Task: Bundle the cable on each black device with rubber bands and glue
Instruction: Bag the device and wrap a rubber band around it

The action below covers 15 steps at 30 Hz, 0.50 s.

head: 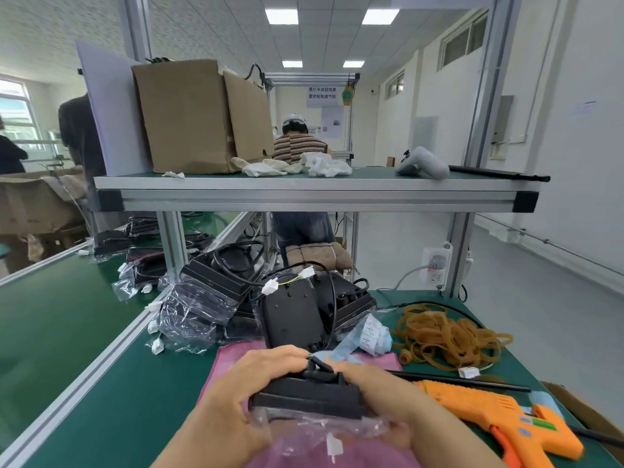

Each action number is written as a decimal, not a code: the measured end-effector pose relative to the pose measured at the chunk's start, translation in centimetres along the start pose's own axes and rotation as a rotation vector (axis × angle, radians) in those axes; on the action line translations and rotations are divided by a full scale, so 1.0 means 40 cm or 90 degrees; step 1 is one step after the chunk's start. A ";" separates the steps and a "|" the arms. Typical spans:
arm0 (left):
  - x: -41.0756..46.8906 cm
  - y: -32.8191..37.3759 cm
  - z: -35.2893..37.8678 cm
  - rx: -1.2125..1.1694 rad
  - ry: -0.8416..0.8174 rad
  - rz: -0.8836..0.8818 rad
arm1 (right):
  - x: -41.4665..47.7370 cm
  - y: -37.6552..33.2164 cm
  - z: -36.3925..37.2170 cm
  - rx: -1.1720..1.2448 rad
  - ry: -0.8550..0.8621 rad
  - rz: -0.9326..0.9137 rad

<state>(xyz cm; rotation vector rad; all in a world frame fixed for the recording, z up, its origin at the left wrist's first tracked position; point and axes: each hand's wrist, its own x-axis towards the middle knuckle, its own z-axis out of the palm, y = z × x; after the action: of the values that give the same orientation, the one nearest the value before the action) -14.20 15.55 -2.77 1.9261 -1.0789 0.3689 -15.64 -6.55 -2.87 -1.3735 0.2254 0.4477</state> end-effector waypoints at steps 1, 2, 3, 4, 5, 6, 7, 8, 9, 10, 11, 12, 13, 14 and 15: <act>-0.002 -0.007 -0.004 0.013 -0.027 0.008 | 0.002 0.006 0.001 0.021 0.011 -0.017; -0.004 -0.012 -0.010 0.020 -0.056 0.004 | 0.003 0.010 0.002 0.035 0.016 -0.031; -0.005 -0.016 -0.017 0.016 -0.087 -0.009 | 0.004 0.013 0.001 0.042 0.023 -0.039; -0.007 -0.019 -0.025 0.007 -0.118 -0.022 | 0.005 0.016 -0.001 0.050 0.035 -0.048; -0.008 -0.023 -0.035 -0.005 -0.150 -0.032 | 0.005 0.017 -0.005 0.063 0.056 -0.058; -0.007 -0.024 -0.043 -0.016 -0.181 -0.049 | 0.005 0.018 -0.010 0.080 0.074 -0.071; -0.006 -0.022 -0.051 -0.030 -0.205 -0.078 | 0.004 0.021 -0.013 0.091 0.084 -0.085; -0.004 -0.016 -0.058 -0.049 -0.217 -0.120 | 0.004 0.023 -0.015 0.094 0.085 -0.094; -0.002 -0.010 -0.061 -0.073 -0.217 -0.165 | 0.003 0.026 -0.015 0.095 0.081 -0.100; -0.001 -0.007 -0.063 -0.090 -0.205 -0.198 | 0.003 0.029 -0.014 0.099 0.077 -0.105; 0.000 -0.005 -0.062 -0.098 -0.181 -0.220 | 0.005 0.034 -0.015 0.106 0.075 -0.110; 0.002 -0.002 -0.058 -0.096 -0.140 -0.239 | 0.007 0.040 -0.016 0.108 0.073 -0.115; 0.004 0.000 -0.053 -0.098 -0.094 -0.264 | 0.007 0.044 -0.017 0.105 0.073 -0.119; 0.005 -0.002 -0.046 -0.101 -0.049 -0.288 | 0.006 0.049 -0.017 0.103 0.075 -0.123; 0.007 -0.004 -0.037 -0.108 -0.004 -0.316 | 0.004 0.053 -0.017 0.099 0.078 -0.128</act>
<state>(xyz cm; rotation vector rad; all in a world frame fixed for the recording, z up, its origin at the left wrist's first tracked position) -13.69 16.65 -1.84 1.9608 -0.5809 -0.0065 -16.33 -6.92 -4.96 -1.2572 0.2153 0.1757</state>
